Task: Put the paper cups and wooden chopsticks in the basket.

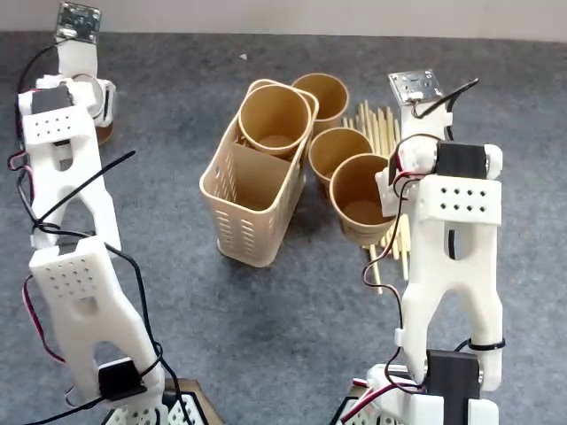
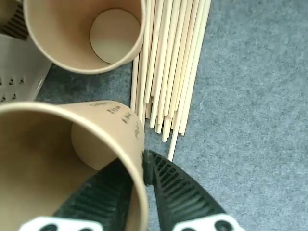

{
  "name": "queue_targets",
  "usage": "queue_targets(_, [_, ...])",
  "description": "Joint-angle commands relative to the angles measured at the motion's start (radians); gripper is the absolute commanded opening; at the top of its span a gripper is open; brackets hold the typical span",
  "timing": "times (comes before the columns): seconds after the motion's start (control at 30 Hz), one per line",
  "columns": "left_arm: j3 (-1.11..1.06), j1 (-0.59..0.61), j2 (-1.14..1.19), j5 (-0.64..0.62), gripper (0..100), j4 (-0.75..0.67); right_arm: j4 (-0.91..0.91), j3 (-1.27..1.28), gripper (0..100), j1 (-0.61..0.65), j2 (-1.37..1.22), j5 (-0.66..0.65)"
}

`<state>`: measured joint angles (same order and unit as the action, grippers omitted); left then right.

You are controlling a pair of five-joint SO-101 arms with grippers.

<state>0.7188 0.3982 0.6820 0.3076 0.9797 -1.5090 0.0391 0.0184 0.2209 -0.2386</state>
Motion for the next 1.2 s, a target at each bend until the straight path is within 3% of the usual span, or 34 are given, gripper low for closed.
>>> queue_targets(0.0, [0.05, 0.03, -0.016, 0.098, 24, -0.025, -0.005, -0.031, 0.5, 0.005, 0.028, -0.002])
queue_targets(0.13, [0.054, 0.079, -0.018, 0.186, 24, -0.026, -0.005, -0.03, 0.5, 0.005, 0.028, -0.002])
queue_targets(0.33, [0.054, 0.17, -0.024, 0.468, 24, -0.023, -0.005, -0.031, 0.5, 0.005, 0.028, -0.002])
queue_targets(0.47, [0.053, 0.196, -0.016, 0.588, 24, -0.018, -0.005, -0.031, 0.5, 0.005, 0.028, -0.002])
queue_targets(0.63, [0.051, 0.203, 0.007, 0.598, 24, -0.028, -0.005, -0.031, 0.5, 0.005, 0.028, -0.002])
queue_targets(0.83, [0.054, 0.206, 0.174, 0.637, 23, -0.213, -0.005, -0.03, 0.5, 0.005, 0.028, -0.002])
queue_targets(1.0, [0.054, 0.208, 0.286, 0.632, 7, -0.43, -0.005, -0.027, 0.5, 0.005, 0.028, -0.002])
queue_targets(1.07, [0.054, 0.206, 0.291, 0.595, 0, -0.436, -0.005, -0.027, 0.5, 0.005, 0.028, -0.002])
queue_targets(1.17, [0.071, 0.205, 0.245, 0.483, 0, -0.35, -0.005, -0.027, 0.5, 0.005, 0.028, -0.002])
